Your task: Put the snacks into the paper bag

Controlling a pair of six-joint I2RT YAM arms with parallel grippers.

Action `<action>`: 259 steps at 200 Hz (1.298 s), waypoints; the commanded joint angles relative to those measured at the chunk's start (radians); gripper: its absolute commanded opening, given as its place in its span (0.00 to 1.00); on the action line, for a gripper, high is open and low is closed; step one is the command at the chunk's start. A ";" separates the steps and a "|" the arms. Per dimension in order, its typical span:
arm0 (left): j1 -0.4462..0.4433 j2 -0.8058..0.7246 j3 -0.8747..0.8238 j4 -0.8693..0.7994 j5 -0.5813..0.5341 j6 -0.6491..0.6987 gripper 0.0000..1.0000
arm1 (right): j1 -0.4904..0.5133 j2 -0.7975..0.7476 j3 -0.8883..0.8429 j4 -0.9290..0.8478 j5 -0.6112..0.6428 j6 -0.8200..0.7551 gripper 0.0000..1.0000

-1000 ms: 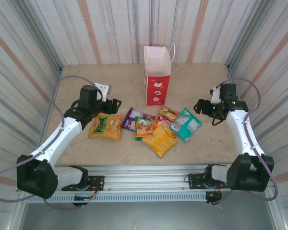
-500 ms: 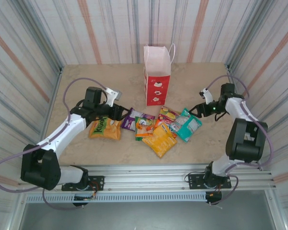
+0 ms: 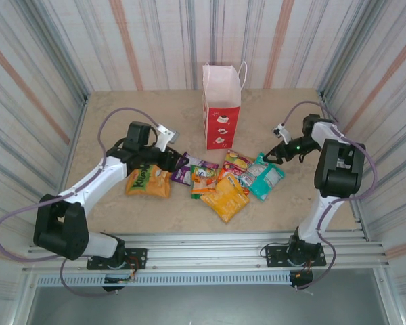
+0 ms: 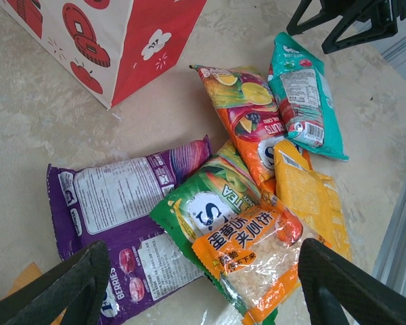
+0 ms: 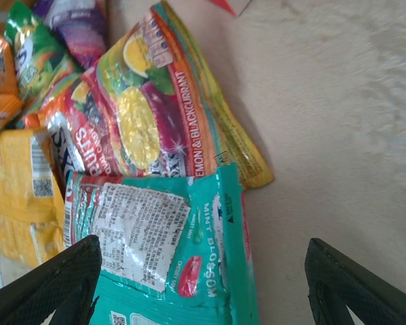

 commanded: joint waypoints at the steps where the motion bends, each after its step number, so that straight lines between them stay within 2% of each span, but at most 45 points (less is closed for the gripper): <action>1: -0.015 0.024 0.033 -0.002 -0.013 0.025 0.76 | 0.011 0.036 0.023 -0.103 0.006 -0.096 0.74; 51: -0.037 0.069 0.069 -0.008 -0.025 0.019 0.76 | 0.011 0.061 0.044 -0.172 -0.010 -0.165 0.56; 81: -0.049 0.077 0.086 -0.012 -0.030 0.021 0.76 | 0.007 0.071 0.053 -0.186 -0.017 -0.188 0.35; 152: -0.049 0.041 0.084 -0.015 -0.045 0.028 0.75 | 0.005 -0.024 0.033 -0.201 -0.065 -0.190 0.00; 199: -0.049 0.000 0.075 -0.019 -0.080 0.024 0.74 | -0.003 -0.138 -0.021 -0.128 -0.117 -0.105 0.00; 244: -0.049 -0.018 0.057 -0.009 -0.076 0.024 0.73 | -0.006 -0.263 -0.094 -0.045 -0.050 -0.024 0.00; 253: -0.049 -0.018 0.056 -0.009 -0.075 0.024 0.74 | -0.003 -0.273 -0.112 -0.004 -0.013 0.002 0.09; 259: -0.049 -0.018 0.055 -0.009 -0.072 0.022 0.74 | 0.001 -0.270 -0.115 0.003 0.010 0.003 0.21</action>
